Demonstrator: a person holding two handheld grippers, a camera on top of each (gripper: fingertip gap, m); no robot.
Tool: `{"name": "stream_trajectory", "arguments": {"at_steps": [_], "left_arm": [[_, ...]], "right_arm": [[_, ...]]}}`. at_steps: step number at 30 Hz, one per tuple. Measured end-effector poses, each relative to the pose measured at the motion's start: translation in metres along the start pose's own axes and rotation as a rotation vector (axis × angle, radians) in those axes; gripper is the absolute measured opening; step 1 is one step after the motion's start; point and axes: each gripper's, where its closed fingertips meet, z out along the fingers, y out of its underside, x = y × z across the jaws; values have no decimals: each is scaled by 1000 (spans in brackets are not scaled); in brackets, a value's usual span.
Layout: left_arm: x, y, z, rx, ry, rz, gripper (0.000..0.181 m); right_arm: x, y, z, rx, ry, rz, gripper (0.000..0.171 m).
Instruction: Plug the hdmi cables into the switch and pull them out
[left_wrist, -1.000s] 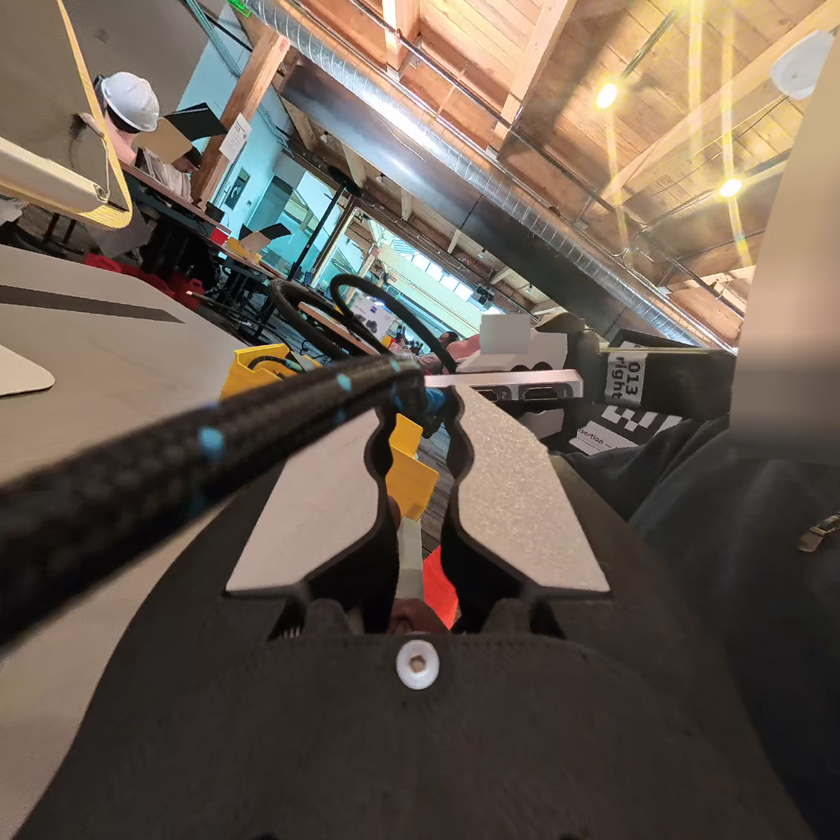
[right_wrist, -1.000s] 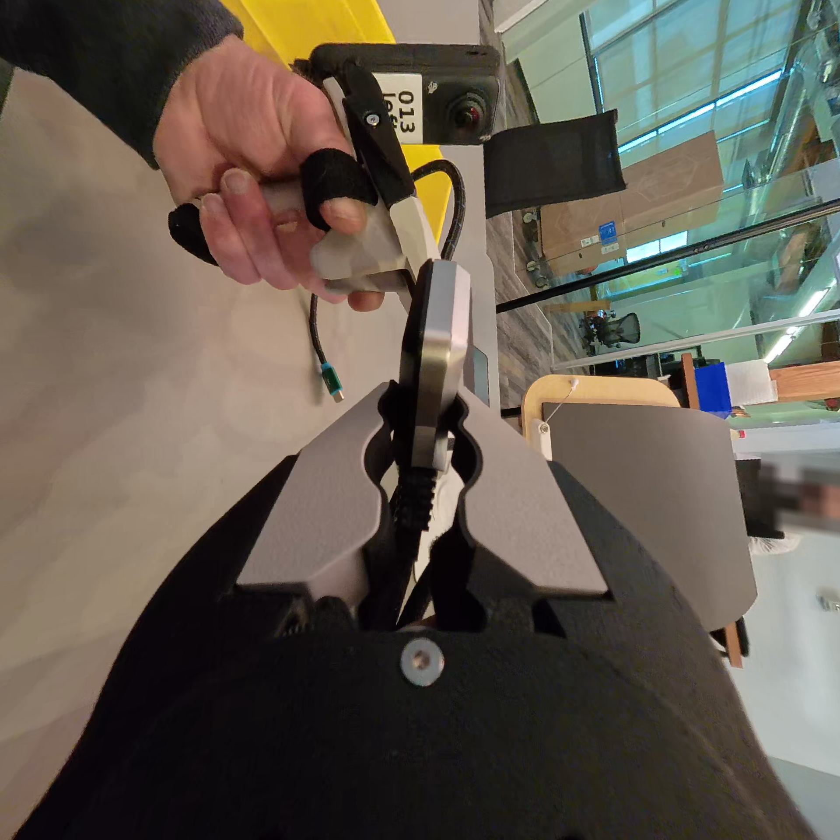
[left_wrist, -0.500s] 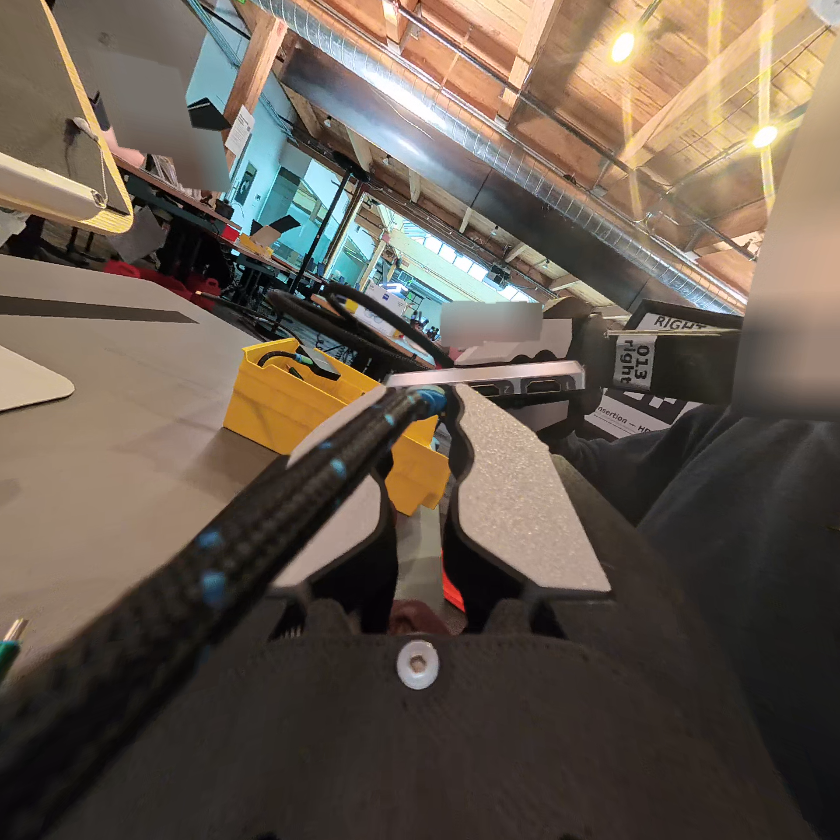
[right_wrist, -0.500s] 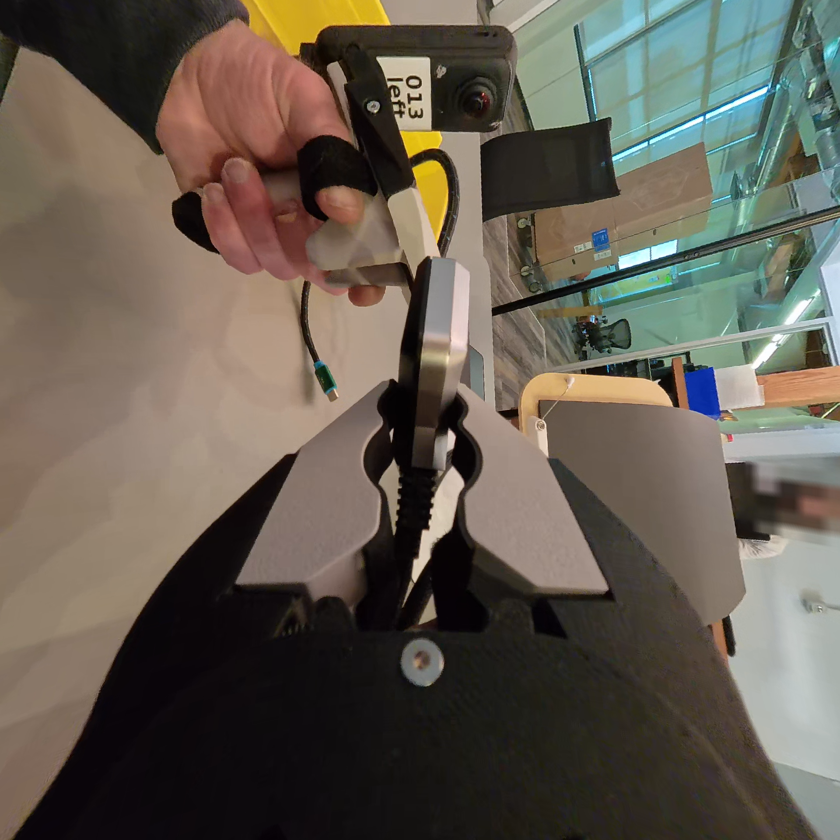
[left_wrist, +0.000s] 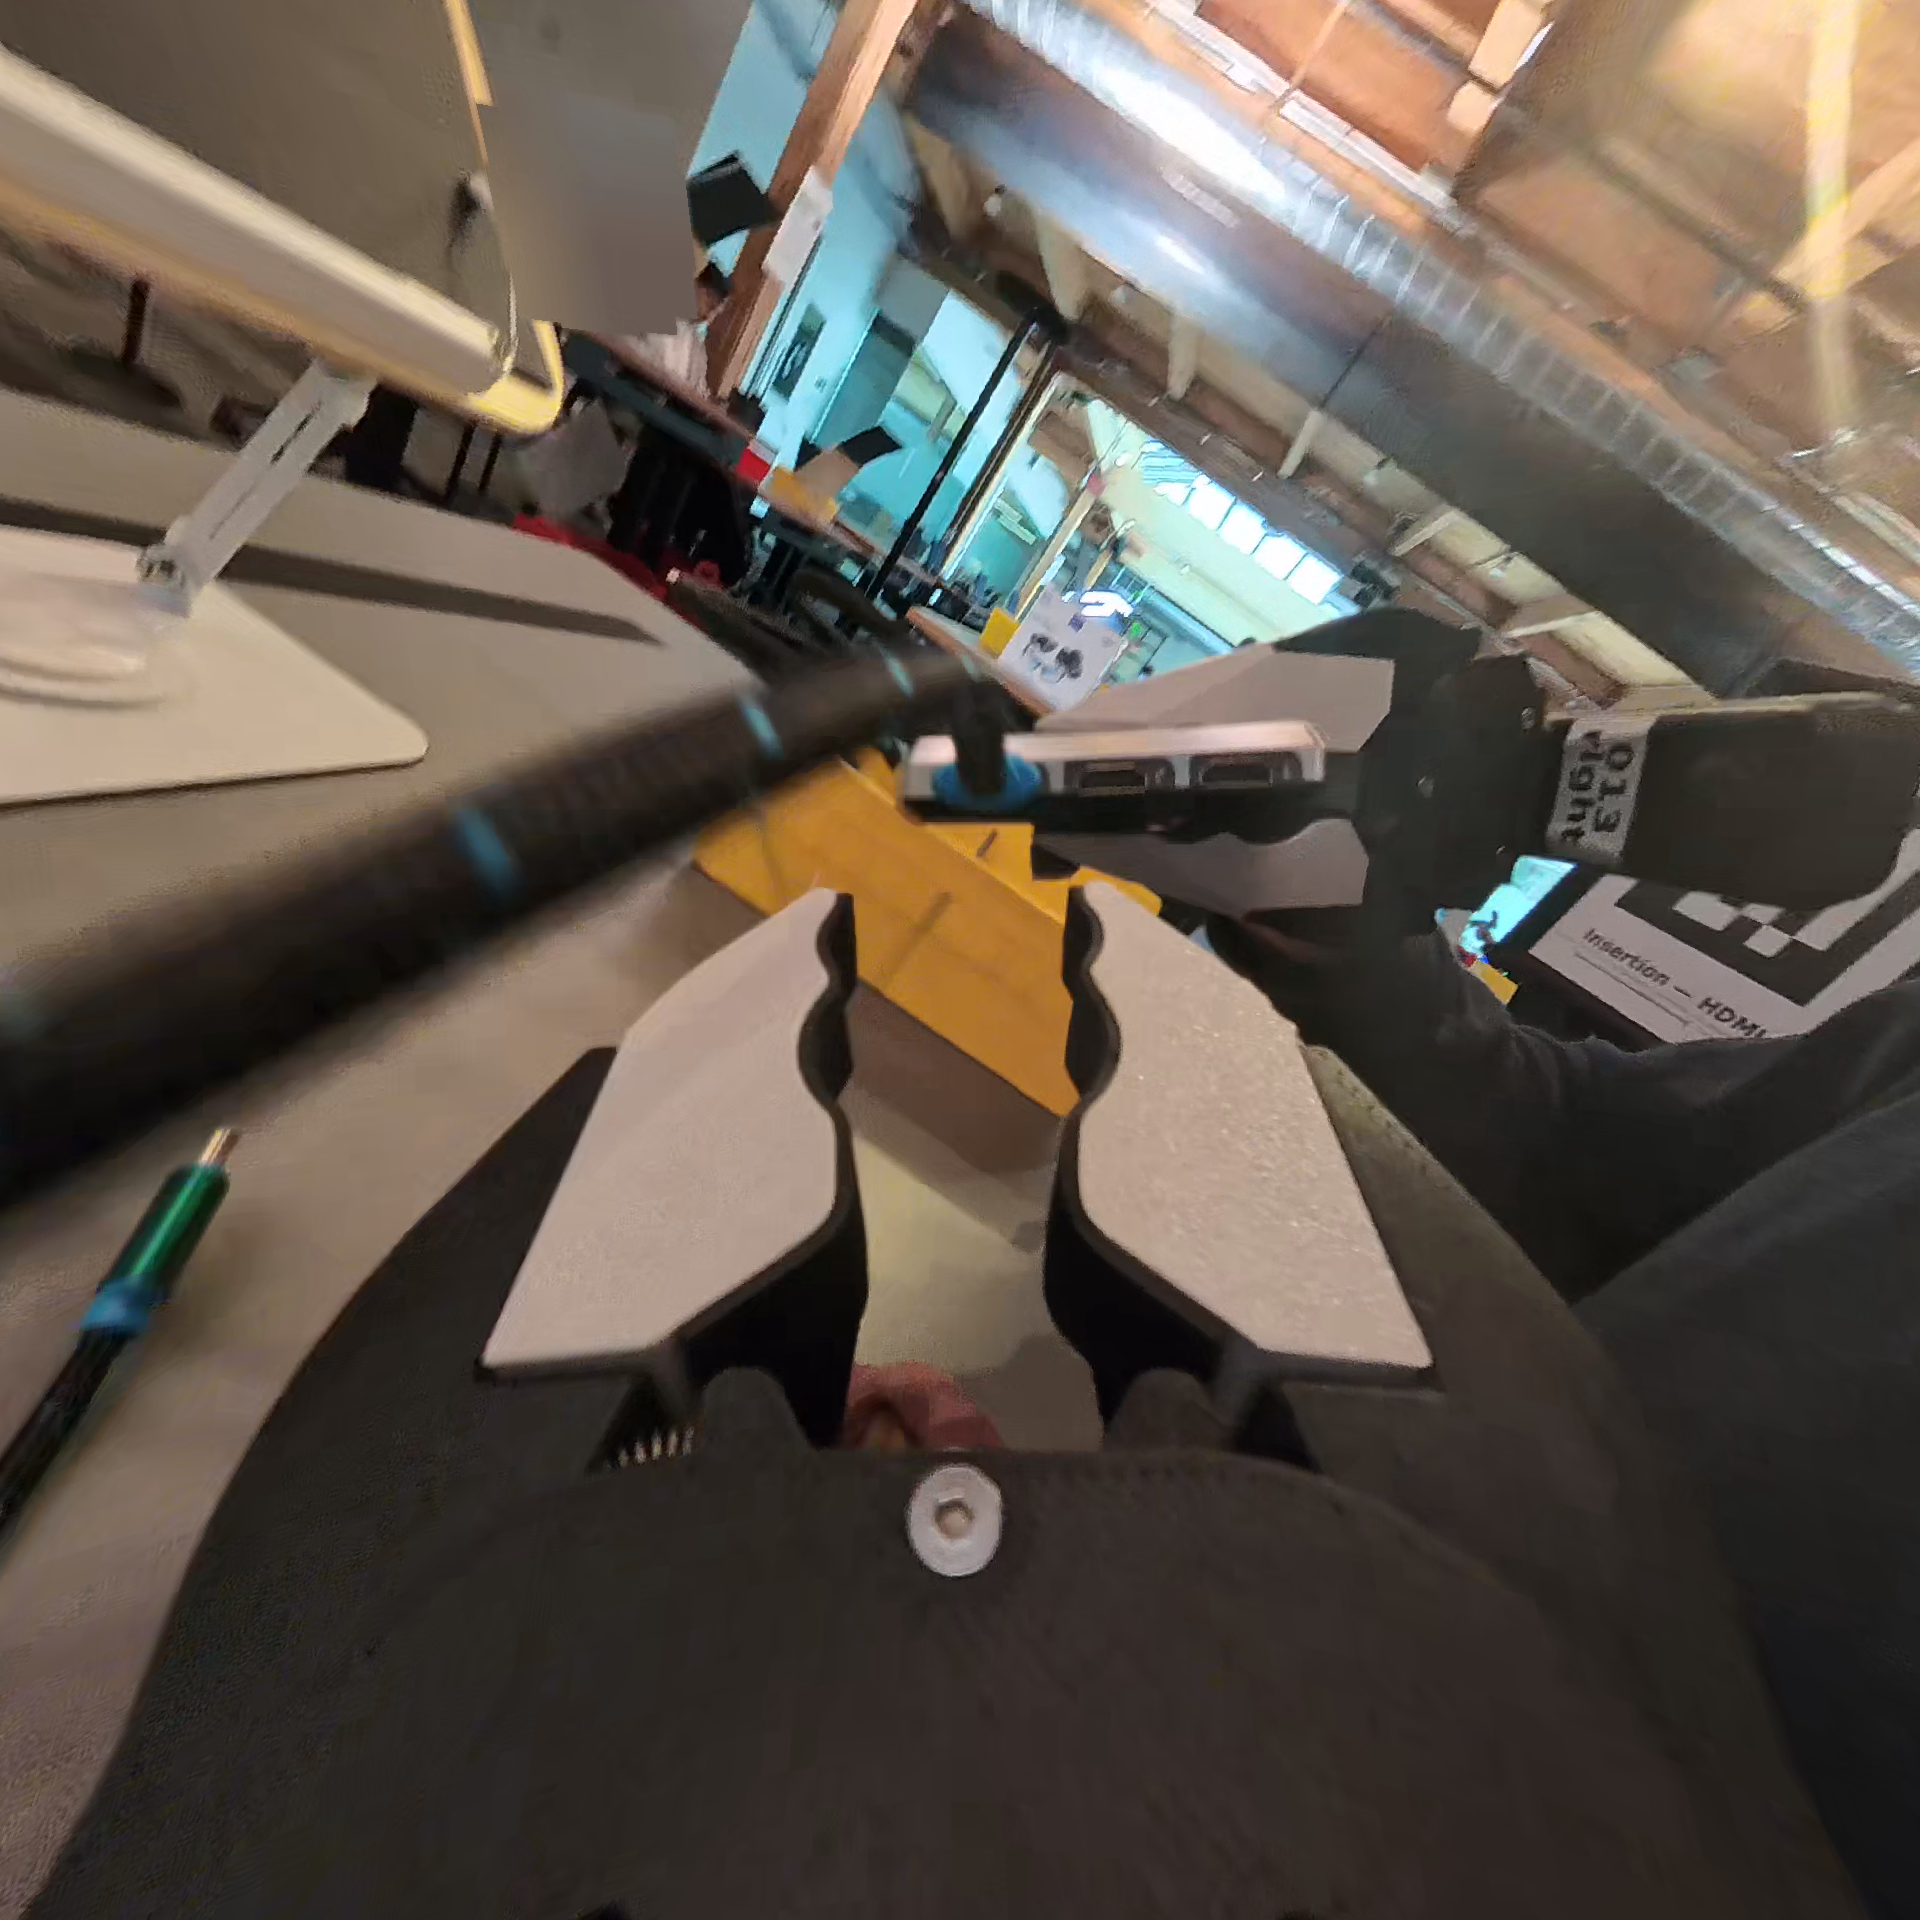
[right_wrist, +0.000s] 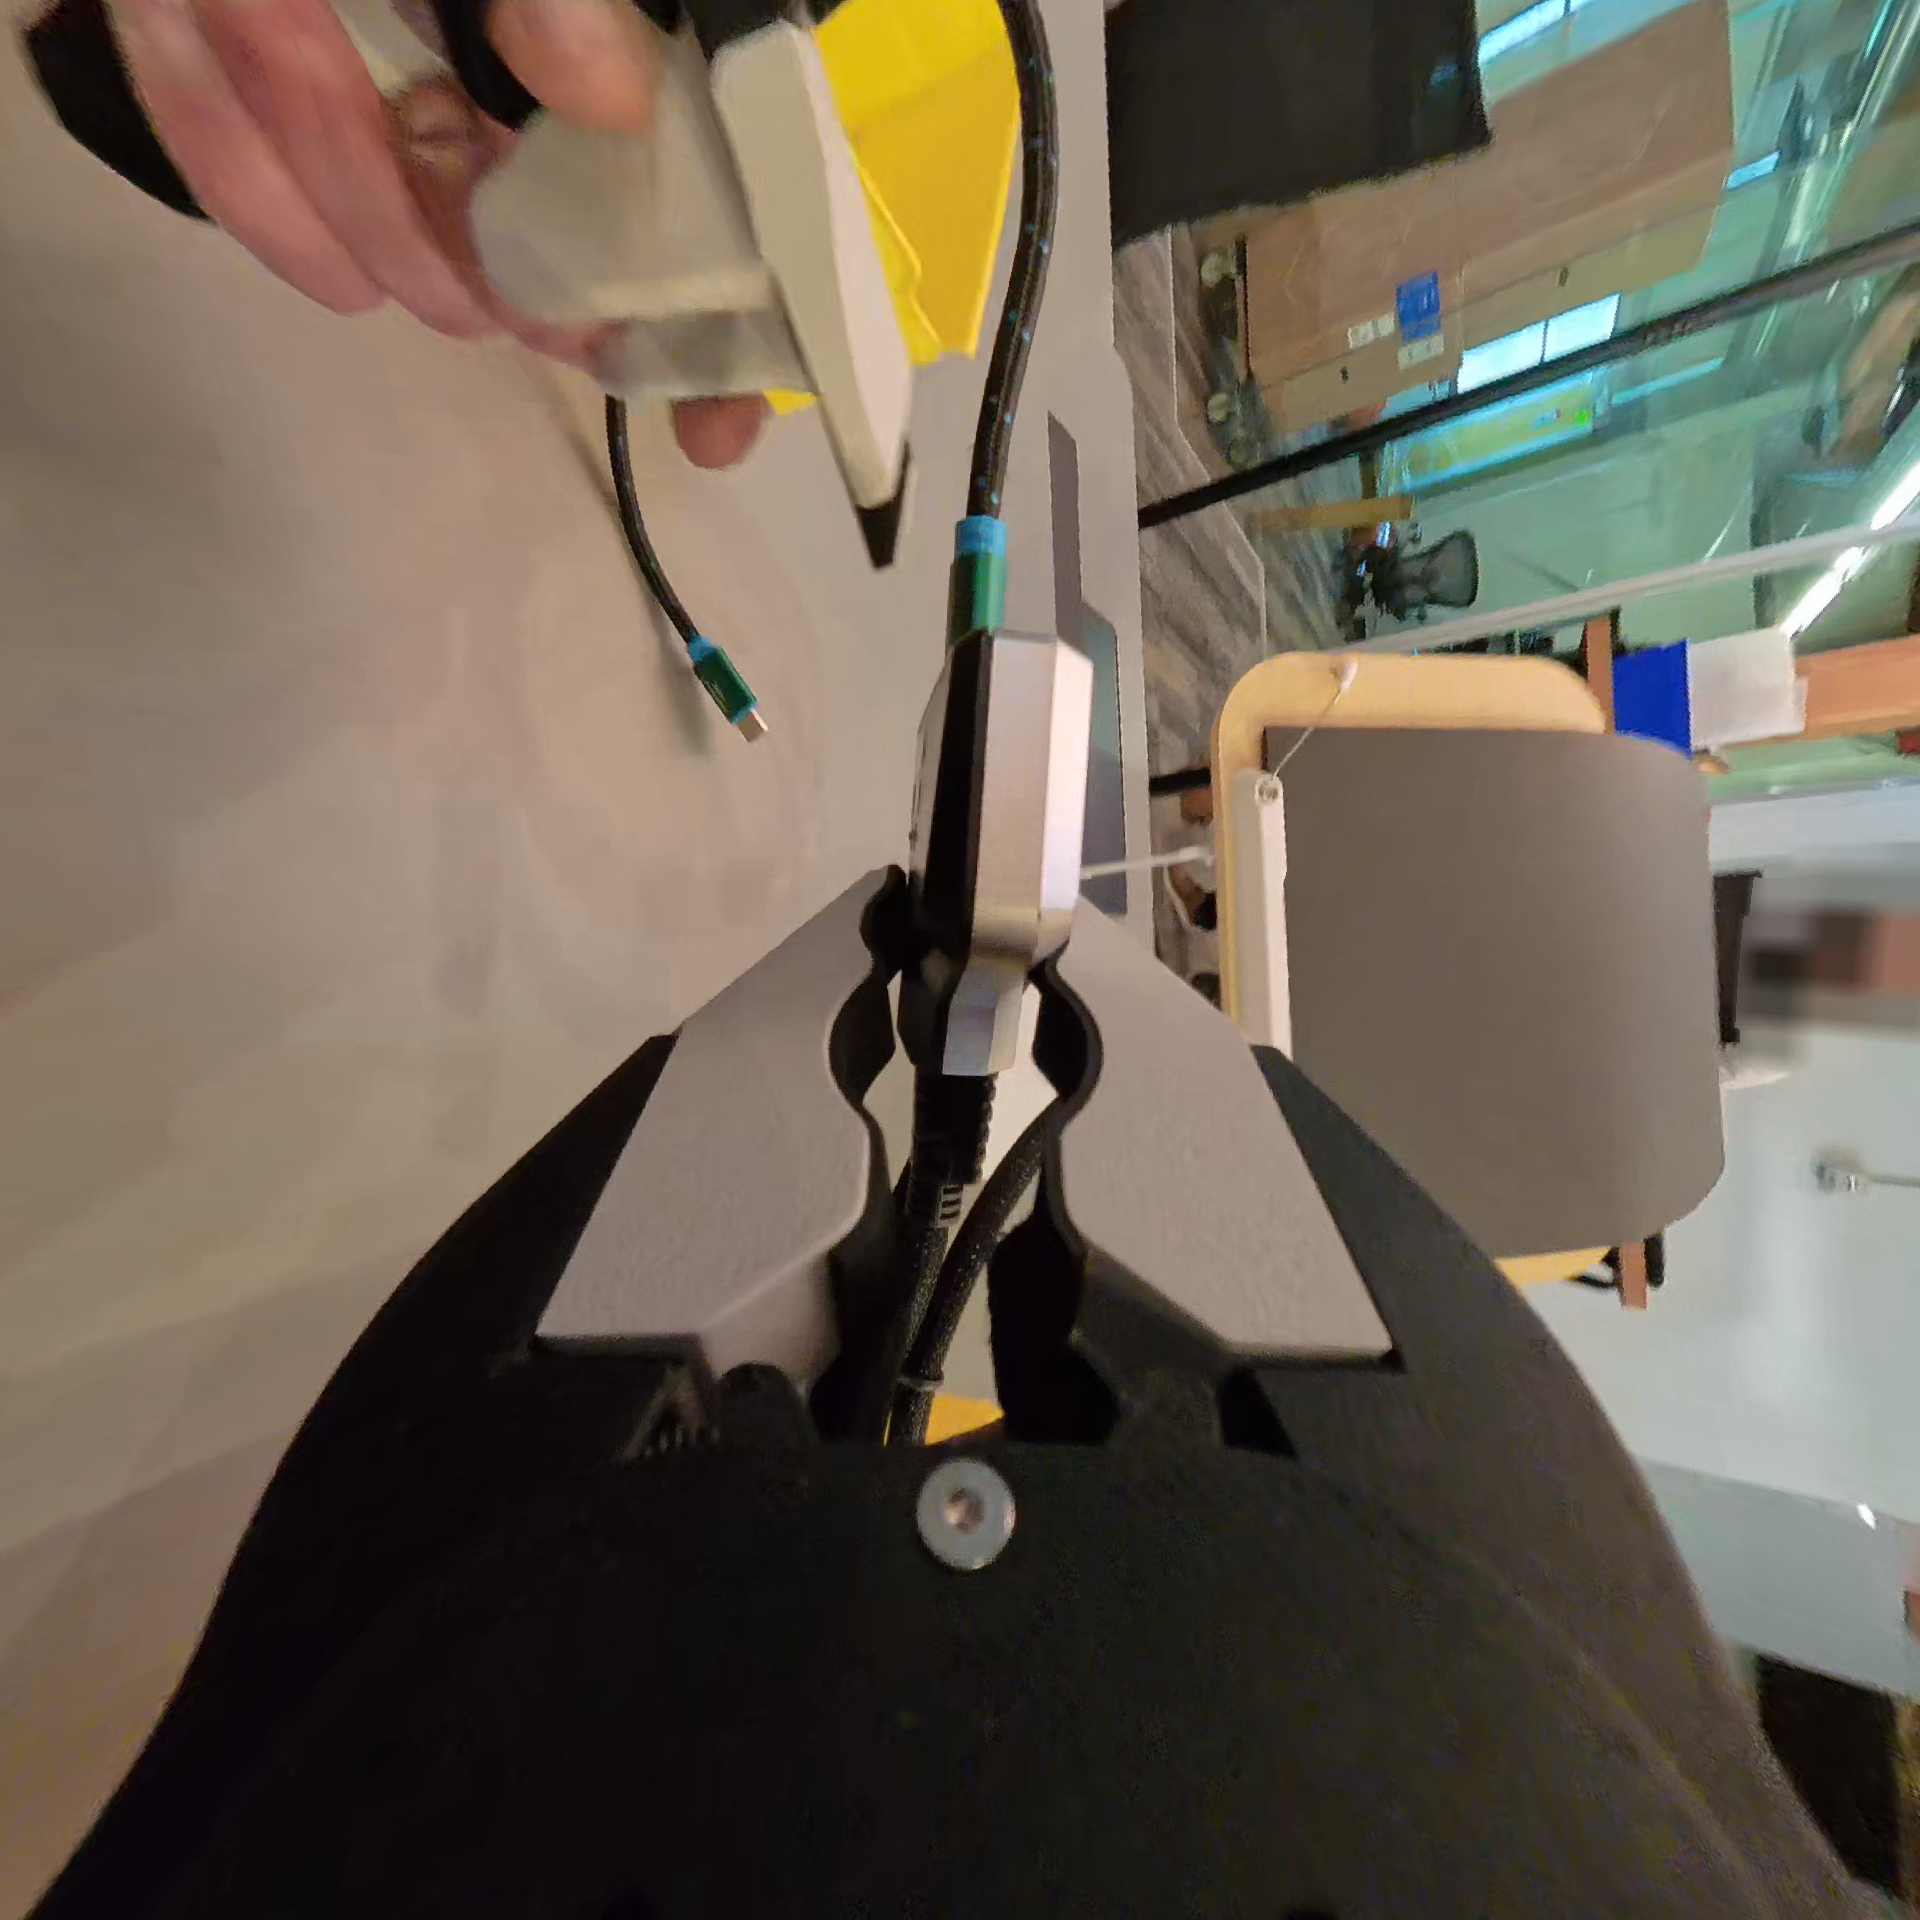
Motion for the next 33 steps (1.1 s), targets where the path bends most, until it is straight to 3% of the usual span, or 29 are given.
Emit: {"name": "stream_trajectory", "arguments": {"at_steps": [3, 10, 19, 24, 28, 30, 33], "left_arm": [[-6, 18, 0, -76, -70, -12, 43], [7, 46, -14, -256, -149, 108, 37], [29, 37, -59, -363, -271, 302, 35], [26, -5, -126, -411, -500, 487, 35], [-1, -42, -201, -484, -793, 574, 36], [-25, -46, -239, -562, -934, 569, 37], [-62, -29, -276, -724, -1021, 554, 37]], "right_arm": [[-4, 10, 8, -48, 6, 20, 20], [-22, 31, 29, -155, -4, 100, 21], [-47, 46, 62, -250, 49, 59, 22], [-54, 81, 83, -380, 26, 70, 24], [-65, 97, 96, -429, -17, 85, 26], [-73, 103, 102, -452, -42, 78, 27], [-81, 109, 108, -481, -73, 70, 30]]}}
